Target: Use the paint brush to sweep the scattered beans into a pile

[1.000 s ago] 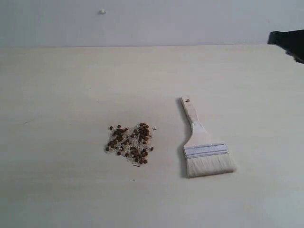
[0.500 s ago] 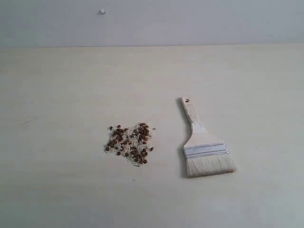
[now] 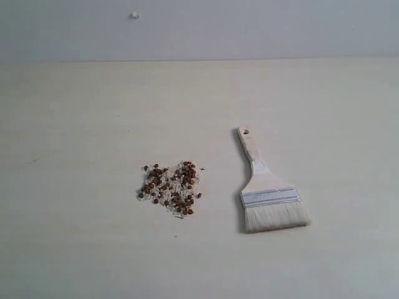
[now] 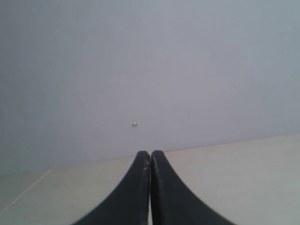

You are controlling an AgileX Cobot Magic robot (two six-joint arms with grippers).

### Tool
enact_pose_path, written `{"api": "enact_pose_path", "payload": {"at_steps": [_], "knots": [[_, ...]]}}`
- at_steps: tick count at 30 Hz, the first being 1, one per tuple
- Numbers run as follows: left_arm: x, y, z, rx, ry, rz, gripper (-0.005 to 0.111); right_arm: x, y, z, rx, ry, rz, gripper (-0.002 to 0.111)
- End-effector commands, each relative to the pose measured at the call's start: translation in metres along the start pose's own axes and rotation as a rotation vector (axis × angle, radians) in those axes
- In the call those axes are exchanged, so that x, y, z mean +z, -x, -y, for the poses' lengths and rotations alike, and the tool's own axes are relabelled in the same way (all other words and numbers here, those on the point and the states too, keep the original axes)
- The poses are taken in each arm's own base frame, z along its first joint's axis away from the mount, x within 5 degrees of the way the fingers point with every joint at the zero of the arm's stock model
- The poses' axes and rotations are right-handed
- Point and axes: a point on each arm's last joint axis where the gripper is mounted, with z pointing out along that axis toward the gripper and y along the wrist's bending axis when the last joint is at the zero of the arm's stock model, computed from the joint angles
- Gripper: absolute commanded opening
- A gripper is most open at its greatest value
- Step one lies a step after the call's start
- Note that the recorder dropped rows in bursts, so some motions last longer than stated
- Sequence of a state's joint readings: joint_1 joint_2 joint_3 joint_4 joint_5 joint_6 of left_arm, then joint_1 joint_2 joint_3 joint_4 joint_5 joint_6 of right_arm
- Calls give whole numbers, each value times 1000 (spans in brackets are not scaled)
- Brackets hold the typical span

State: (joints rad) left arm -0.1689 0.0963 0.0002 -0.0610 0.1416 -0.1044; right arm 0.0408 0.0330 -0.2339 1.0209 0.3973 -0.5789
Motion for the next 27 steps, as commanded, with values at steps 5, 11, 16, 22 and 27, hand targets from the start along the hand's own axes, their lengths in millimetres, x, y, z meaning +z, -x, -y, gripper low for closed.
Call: {"api": "enact_pose_path", "payload": {"at_steps": [5, 11, 16, 22, 27], "knots": [[0, 0, 0, -9, -6, 5, 0, -4, -3, -1, -15, 12, 6, 0], [0, 0, 0, -9, -6, 5, 0, -5, 7, 5, -216, -75, 105, 0], [0, 0, 0, -9, -6, 5, 0, -7, 17, 12, -368, -175, 201, 0], [0, 0, 0, -9, -6, 5, 0, -6, 13, 13, -477, -183, 143, 0], [0, 0, 0, -9, -6, 5, 0, -8, 1, 26, -387, -299, -10, 0]]}}
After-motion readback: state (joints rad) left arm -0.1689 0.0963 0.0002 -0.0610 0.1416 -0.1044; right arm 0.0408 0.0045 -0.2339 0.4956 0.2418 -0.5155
